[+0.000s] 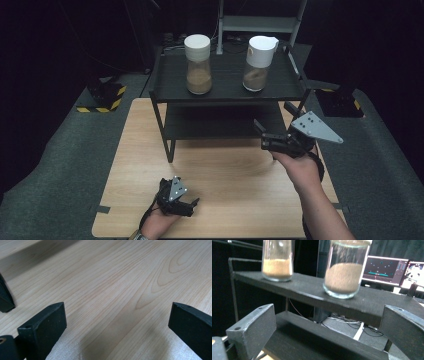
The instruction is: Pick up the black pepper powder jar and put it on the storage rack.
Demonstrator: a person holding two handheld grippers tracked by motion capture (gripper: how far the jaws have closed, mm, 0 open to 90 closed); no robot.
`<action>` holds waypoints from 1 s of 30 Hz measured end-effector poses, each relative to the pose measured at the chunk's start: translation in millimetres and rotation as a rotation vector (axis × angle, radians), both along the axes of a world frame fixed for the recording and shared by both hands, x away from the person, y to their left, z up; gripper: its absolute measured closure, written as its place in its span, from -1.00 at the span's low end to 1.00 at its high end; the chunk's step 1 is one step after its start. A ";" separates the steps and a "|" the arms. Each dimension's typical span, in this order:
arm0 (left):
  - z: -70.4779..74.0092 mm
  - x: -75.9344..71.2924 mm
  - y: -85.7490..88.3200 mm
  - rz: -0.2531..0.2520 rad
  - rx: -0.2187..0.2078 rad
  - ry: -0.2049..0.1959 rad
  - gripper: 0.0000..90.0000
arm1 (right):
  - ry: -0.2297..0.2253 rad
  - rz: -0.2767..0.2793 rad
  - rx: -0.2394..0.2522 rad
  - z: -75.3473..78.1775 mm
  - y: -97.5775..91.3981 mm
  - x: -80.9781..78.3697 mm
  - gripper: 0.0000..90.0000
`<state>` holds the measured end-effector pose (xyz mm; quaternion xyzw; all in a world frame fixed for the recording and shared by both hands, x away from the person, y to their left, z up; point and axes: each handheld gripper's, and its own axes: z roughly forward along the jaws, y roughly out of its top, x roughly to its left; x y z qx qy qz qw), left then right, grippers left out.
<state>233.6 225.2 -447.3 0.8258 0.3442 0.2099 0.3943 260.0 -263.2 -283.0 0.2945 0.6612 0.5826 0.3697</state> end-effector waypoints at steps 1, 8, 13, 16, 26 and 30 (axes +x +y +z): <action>0.0 0.0 0.1 0.000 0.000 0.000 -0.96 | -0.001 0.002 -0.011 -4.2 -0.5 -3.3 -1.00; 0.0 -0.5 -0.4 -0.003 0.003 -0.003 -0.96 | 0.009 0.007 -0.030 -22.0 -3.2 -14.8 -1.00; 0.2 -0.9 -1.2 -0.004 0.008 -0.005 -0.96 | 0.032 0.009 -0.054 -39.4 -5.7 -24.2 -1.00; 0.2 -1.0 -1.4 -0.004 0.009 -0.004 -0.96 | 0.046 0.008 -0.057 -47.5 -7.2 -27.0 -1.00; 0.2 -1.2 -1.4 -0.004 0.009 -0.004 -0.96 | 0.090 -0.001 -0.102 -75.8 -7.1 -37.8 -1.00; 0.3 -1.2 -1.3 -0.005 0.009 -0.004 -0.96 | 0.119 -0.004 -0.107 -86.3 -8.1 -39.7 -1.00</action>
